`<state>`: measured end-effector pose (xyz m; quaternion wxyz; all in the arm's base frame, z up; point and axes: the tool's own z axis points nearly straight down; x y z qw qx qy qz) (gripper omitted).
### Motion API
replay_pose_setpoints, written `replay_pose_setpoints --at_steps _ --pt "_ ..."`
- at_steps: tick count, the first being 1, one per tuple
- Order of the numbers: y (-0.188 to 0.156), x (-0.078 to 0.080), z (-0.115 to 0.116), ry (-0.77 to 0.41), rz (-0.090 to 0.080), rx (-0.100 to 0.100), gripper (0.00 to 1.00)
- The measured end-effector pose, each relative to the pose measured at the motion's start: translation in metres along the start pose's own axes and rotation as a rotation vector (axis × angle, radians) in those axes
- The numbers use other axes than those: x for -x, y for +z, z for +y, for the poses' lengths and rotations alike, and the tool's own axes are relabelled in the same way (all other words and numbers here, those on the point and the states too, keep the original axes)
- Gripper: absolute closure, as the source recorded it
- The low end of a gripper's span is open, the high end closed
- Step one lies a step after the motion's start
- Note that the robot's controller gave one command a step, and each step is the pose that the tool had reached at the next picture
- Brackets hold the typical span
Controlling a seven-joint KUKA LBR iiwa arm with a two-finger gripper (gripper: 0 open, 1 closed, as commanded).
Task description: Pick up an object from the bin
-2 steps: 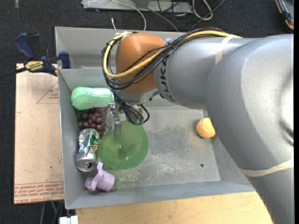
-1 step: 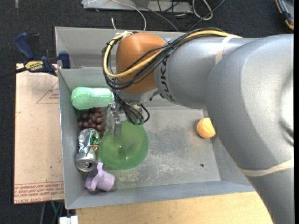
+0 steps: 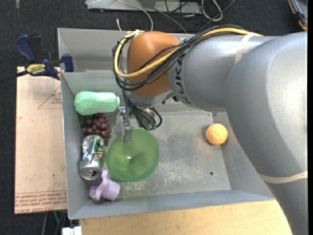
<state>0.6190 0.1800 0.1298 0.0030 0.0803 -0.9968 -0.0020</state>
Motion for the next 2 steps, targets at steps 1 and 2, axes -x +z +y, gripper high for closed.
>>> replay_pose_setpoints --at_steps 1,2 --pt "0.021 0.015 0.016 -0.235 -0.010 0.000 1.00" --pt "0.029 -0.039 0.016 -0.179 -0.008 -0.002 1.00"
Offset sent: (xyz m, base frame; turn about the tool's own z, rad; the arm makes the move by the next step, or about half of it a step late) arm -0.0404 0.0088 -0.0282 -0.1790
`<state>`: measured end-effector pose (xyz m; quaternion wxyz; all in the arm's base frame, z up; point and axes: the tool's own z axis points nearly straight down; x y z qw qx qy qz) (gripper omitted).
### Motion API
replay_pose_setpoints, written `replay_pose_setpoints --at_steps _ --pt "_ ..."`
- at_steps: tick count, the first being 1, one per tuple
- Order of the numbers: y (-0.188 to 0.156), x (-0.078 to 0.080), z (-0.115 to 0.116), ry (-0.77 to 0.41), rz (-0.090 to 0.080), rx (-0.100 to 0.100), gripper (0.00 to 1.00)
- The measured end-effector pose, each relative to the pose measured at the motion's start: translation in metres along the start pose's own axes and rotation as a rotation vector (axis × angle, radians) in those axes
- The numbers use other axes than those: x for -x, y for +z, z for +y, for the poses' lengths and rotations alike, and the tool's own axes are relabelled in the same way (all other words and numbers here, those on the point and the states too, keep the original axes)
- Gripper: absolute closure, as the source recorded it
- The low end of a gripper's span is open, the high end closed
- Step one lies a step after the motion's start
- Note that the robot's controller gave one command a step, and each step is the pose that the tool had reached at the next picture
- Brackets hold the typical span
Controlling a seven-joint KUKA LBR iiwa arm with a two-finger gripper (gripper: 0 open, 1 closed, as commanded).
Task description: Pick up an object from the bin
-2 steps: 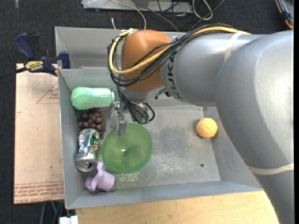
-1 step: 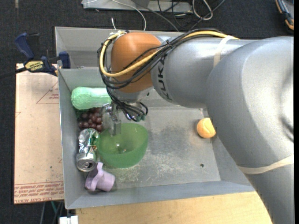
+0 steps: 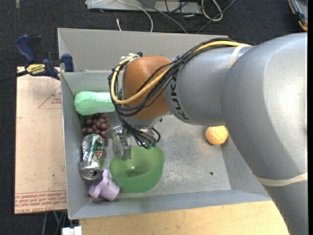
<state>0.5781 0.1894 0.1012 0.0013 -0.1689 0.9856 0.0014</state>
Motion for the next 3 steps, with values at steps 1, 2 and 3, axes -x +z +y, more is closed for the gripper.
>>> replay_pose_setpoints --at_steps 1,2,3 --pt "-0.079 0.004 -0.057 0.132 -0.001 0.002 1.00" --pt "-0.118 -0.057 -0.048 -0.021 0.001 0.002 1.00" --pt "-0.067 0.050 -0.078 -0.028 -0.017 -0.002 1.00"
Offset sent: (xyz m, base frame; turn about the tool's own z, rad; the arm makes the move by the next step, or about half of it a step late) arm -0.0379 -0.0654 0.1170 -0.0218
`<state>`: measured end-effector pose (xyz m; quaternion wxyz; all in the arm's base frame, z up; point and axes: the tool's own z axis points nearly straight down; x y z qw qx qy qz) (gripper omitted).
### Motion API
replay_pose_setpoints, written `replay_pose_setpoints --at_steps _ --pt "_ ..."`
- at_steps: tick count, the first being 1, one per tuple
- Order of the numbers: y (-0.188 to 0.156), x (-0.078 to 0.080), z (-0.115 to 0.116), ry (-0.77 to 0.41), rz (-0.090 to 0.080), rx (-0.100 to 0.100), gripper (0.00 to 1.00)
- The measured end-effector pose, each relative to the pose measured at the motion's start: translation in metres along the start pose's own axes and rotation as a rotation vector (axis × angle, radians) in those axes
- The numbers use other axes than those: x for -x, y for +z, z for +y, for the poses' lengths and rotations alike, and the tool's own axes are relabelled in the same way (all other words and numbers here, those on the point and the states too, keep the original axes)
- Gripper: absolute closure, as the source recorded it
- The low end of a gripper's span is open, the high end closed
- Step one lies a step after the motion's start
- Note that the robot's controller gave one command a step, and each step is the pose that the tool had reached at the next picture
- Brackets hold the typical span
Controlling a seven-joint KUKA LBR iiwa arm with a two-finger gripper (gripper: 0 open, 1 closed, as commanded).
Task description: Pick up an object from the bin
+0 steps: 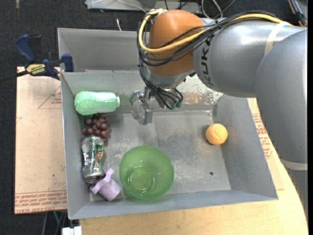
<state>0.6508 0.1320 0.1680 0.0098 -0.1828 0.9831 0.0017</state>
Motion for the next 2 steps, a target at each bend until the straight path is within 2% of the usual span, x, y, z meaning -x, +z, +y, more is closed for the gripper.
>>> replay_pose_setpoints --at_steps 1,2 --pt "-0.015 0.004 0.080 -0.215 0.005 0.008 1.00" --pt "0.042 -0.053 0.042 -0.061 0.007 -0.001 1.00"
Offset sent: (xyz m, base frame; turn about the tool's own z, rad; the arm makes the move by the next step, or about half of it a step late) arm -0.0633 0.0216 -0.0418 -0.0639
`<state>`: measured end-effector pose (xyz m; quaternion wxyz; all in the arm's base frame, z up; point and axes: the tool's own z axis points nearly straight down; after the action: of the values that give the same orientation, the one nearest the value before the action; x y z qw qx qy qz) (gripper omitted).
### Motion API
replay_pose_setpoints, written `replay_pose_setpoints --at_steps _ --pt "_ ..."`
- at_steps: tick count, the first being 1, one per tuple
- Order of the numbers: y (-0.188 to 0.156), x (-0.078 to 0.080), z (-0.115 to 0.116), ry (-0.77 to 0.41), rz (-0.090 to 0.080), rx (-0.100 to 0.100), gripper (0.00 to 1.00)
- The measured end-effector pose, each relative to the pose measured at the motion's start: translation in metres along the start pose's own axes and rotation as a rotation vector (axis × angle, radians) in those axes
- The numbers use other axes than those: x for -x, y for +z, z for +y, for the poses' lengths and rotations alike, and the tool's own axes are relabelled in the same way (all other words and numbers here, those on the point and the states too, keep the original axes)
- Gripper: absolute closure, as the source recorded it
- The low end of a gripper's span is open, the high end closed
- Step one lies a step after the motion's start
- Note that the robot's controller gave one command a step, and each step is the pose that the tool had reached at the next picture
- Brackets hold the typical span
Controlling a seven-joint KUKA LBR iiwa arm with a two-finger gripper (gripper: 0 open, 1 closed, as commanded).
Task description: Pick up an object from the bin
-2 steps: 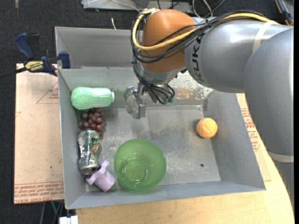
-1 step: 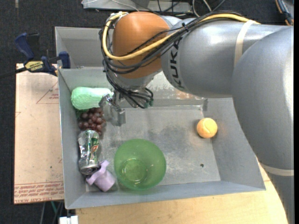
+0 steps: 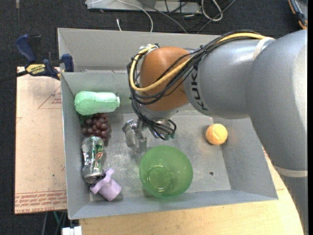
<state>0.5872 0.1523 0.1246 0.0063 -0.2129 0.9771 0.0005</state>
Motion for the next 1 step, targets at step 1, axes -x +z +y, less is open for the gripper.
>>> replay_pose_setpoints --at_steps 1 --pt "-0.0504 0.0393 0.0652 0.297 -0.007 0.008 1.00"
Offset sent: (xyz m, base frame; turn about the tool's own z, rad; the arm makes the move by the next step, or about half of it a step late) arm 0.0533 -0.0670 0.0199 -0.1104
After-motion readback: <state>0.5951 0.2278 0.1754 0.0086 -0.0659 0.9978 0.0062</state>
